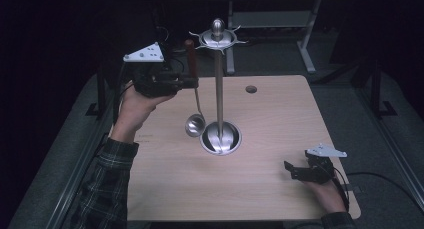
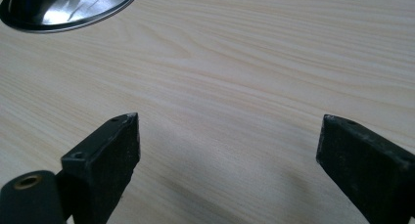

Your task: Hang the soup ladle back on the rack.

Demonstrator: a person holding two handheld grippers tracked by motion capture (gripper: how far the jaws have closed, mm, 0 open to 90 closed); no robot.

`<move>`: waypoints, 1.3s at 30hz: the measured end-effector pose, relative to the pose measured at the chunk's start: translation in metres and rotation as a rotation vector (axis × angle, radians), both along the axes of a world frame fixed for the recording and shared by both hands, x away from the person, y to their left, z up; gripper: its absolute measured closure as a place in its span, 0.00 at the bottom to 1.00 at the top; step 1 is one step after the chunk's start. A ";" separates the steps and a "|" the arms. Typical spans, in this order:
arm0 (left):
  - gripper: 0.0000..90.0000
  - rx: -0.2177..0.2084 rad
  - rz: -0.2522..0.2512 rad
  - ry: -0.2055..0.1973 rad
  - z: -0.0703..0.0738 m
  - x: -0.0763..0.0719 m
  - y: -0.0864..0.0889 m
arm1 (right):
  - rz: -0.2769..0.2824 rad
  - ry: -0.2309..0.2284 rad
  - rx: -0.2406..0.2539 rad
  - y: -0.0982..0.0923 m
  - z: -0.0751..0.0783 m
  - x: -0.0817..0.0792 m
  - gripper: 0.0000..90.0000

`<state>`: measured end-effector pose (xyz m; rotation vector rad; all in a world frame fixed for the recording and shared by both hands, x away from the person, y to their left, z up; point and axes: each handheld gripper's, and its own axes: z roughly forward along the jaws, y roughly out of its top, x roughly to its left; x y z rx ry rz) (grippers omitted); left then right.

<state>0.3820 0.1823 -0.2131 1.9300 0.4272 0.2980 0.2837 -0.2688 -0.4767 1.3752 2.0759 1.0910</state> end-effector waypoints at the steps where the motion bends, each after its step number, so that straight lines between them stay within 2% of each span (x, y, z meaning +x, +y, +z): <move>1: 0.82 0.000 0.000 0.002 0.000 0.001 0.000 | -0.001 0.000 0.001 0.000 0.000 0.000 0.09; 17: 0.82 0.011 -0.019 0.014 -0.003 0.012 -0.015 | -0.009 -0.001 0.007 -0.004 0.000 -0.002 0.09; 22: 0.82 0.021 -0.010 0.014 -0.006 0.014 -0.019 | -0.010 -0.002 0.008 -0.004 0.000 -0.003 0.09; 30: 0.80 0.000 -0.006 0.006 -0.010 0.012 -0.018 | -0.011 -0.005 0.007 -0.005 0.001 -0.005 0.09; 34: 0.72 0.011 0.001 0.005 -0.012 0.010 -0.015 | -0.012 -0.003 0.006 -0.005 0.001 -0.006 0.09; 39: 0.63 0.005 0.015 0.009 -0.019 0.007 -0.008 | -0.006 -0.003 0.001 -0.003 0.001 -0.005 0.09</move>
